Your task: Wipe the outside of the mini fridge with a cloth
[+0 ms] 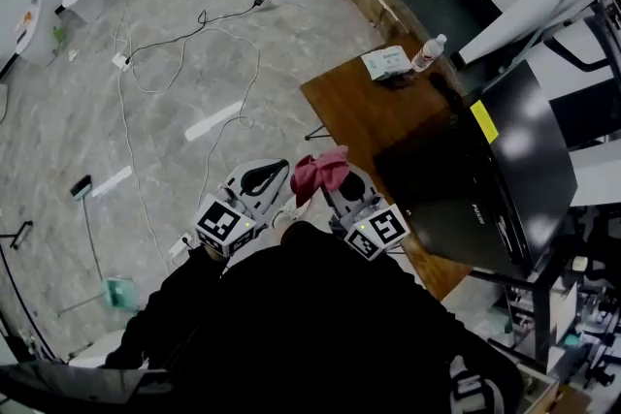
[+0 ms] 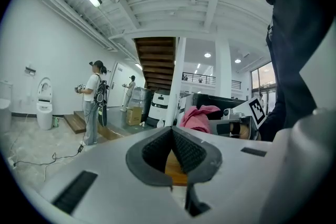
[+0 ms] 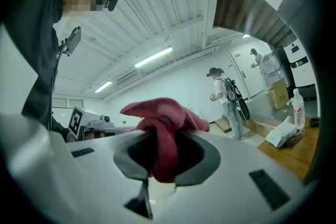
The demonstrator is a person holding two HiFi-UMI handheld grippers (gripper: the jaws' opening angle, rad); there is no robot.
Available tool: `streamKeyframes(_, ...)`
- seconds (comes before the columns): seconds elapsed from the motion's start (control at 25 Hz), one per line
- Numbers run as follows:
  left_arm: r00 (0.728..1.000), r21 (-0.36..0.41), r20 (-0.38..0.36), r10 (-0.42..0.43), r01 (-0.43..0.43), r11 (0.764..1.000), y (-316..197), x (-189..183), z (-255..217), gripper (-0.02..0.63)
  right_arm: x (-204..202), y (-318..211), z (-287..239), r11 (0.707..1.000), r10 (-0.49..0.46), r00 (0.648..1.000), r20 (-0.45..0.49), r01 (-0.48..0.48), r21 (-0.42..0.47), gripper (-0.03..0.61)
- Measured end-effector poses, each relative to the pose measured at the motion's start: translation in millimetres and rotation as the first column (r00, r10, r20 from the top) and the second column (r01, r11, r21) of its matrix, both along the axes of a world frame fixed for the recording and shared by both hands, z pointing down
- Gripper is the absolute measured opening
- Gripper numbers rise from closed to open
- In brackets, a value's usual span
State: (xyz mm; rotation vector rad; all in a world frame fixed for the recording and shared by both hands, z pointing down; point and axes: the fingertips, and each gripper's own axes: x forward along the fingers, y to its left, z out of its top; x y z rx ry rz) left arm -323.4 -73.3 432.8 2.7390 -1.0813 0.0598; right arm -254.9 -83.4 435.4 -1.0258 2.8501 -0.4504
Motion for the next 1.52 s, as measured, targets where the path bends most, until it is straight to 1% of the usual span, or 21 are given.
streamKeyframes(0.24,0.998,0.026,0.029,0.064,-0.065,0.998,-120,11,-21,0.006,1,-120,-18,0.998,0.062,0.996,0.066,-0.062,0.002,0.077)
streamKeyframes(0.32,0.996,0.042,0.029,0.08,-0.082,0.996,-161,17,-28,0.006,8,-159,-25,0.995,0.094,0.993,0.074,-0.095,0.015,0.077)
streamKeyframes(0.44,0.993,0.04,0.018,0.119,-0.12,0.992,-213,33,-35,0.006,25,-205,-35,0.986,0.163,0.983,0.088,-0.165,0.017,0.077)
streamKeyframes(0.6,0.974,0.053,0.021,0.224,-0.225,0.973,-275,69,-38,0.006,58,-256,-40,0.955,0.292,0.949,0.121,-0.295,0.007,0.077)
streamKeyframes(0.68,0.957,0.057,0.019,0.288,-0.289,0.956,-310,92,-33,0.006,80,-283,-35,0.929,0.368,0.921,0.128,-0.371,-0.002,0.077)
streamKeyframes(0.72,0.945,0.057,0.018,0.328,-0.328,0.943,-326,104,-30,0.006,93,-295,-32,0.908,0.416,0.9,0.129,-0.419,-0.006,0.078)
streamKeyframes(0.76,0.928,0.056,0.019,0.373,-0.373,0.926,-340,117,-28,0.006,106,-306,-29,0.88,0.472,0.872,0.131,-0.475,-0.011,0.078)
streamKeyframes(0.8,0.907,0.053,0.019,0.42,-0.42,0.906,-355,131,-26,0.006,121,-316,-26,0.845,0.532,0.836,0.137,-0.535,-0.019,0.078)
streamKeyframes(0.84,0.884,0.048,0.018,0.466,-0.467,0.883,-368,145,-25,0.006,137,-326,-24,0.803,0.592,0.792,0.148,-0.595,-0.03,0.078)
streamKeyframes(0.92,0.833,0.041,0.008,0.553,-0.553,0.832,-393,171,-28,0.006,169,-347,-24,0.71,0.699,0.69,0.189,-0.701,-0.064,0.078)
streamKeyframes(1.0,0.776,0.053,0.005,0.63,-0.63,0.775,-419,194,-34,0.006,196,-369,-31,0.621,0.773,0.587,0.24,-0.777,-0.101,0.077)
streamKeyframes(1.04,0.746,0.071,0.007,0.666,-0.665,0.744,-431,205,-39,0.006,208,-379,-37,0.579,0.8,0.538,0.265,-0.807,-0.112,0.078)
streamKeyframes(1.12,0.677,0.119,0.007,0.736,-0.731,0.672,-453,230,-51,0.006,234,-394,-51,0.485,0.846,0.43,0.313,-0.866,-0.121,0.078)
streamKeyframes(1.16,0.637,0.138,0.004,0.771,-0.764,0.63,-461,244,-58,0.006,248,-397,-58,0.428,0.866,0.367,0.339,-0.895,-0.125,0.078)
streamKeyframes(1.24,0.552,0.164,0.004,0.834,-0.823,0.544,-471,270,-70,0.006,276,-399,-69,0.302,0.891,0.227,0.393,-0.943,-0.141,0.078)
streamKeyframes(1.28,0.514,0.176,0.006,0.858,-0.845,0.505,-474,282,-76,0.006,291,-397,-74,0.24,0.893,0.157,0.421,-0.958,-0.153,0.077)
streamKeyframes(1.32,0.482,0.19,0.008,0.876,-0.861,0.472,-476,292,-82,0.006,305,-395,-78,0.184,0.889,0.092,0.448,-0.969,-0.167,0.077)
streamKeyframes(1.36,0.454,0.204,0.01,0.891,-0.873,0.443,-478,303,-88,0.006,319,-392,-82,0.136,0.879,0.035,0.475,-0.974,-0.18,0.078)
streamKeyframes(1.4,0.429,0.218,0.011,0.903,-0.882,0.417,-478,313,-93,0.006,332,-388,-86,0.096,0.866,-0.013,0.501,-0.977,-0.192,0.077)
streamKeyframes(1.44,0.404,0.23,0.011,0.915,-0.891,0.391,-476,322,-98,0.006,343,-384,-89,0.065,0.849,-0.05,0.526,-0.978,-0.198,0.077)
streamKeyframes(1.52,0.352,0.247,0.006,0.936,-0.907,0.34,-471,337,-108,0.006,362,-375,-99,0.014,0.813,-0.101,0.574,-0.981,-0.192,0.077)
